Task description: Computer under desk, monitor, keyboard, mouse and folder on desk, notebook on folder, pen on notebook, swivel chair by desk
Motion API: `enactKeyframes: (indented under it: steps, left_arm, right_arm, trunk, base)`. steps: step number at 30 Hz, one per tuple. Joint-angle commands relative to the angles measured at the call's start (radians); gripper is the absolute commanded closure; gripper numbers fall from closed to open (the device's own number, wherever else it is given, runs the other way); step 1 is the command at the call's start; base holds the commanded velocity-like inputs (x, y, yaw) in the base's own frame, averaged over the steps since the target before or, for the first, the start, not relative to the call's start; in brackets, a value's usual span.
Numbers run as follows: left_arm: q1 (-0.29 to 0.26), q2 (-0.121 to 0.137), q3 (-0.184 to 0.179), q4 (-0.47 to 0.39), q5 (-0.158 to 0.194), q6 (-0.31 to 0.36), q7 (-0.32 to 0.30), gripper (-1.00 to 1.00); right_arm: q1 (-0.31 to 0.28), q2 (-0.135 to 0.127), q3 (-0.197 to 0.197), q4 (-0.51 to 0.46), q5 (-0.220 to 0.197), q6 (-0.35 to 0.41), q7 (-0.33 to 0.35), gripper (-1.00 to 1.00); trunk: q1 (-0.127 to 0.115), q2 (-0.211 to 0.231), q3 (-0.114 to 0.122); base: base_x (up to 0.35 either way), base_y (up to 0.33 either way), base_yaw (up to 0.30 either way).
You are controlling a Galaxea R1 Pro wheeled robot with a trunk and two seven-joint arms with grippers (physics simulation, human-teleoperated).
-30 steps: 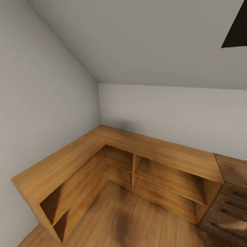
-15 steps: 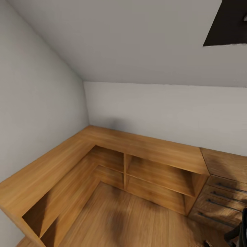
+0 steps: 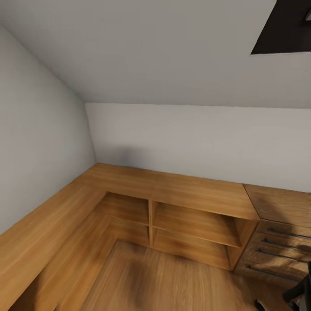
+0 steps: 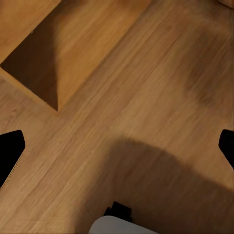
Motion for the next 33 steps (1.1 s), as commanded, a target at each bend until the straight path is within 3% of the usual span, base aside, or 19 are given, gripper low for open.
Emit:
enactKeyframes:
  steps: [1, 9, 33]
  left_arm:
    - [0.0, 0.0, -0.004, 0.0, 0.001, -0.002, 0.006, -1.0]
    - [0.0, 0.0, -0.003, 0.0, 0.001, -0.002, 0.006, -1.0]
    - [0.0, 0.0, -0.003, 0.0, 0.002, -0.002, 0.006, -1.0]
  right_arm:
    - [-0.001, 0.001, 0.008, 0.002, 0.003, -0.001, -0.009, -1.0]
    - [-0.001, -0.001, 0.008, 0.002, 0.003, -0.001, -0.009, -1.0]
    - [-0.001, -0.002, 0.008, 0.002, 0.004, -0.003, -0.009, -1.0]
  trunk:
    - [0.001, -0.001, -0.002]
    - [0.001, -0.001, -0.004]
    - [0.001, -0.001, -0.004]
  base:
    - [0.264, 0.231, -0.254]
    - [0.191, 0.158, -0.254]
    - [0.004, 0.003, -0.263]
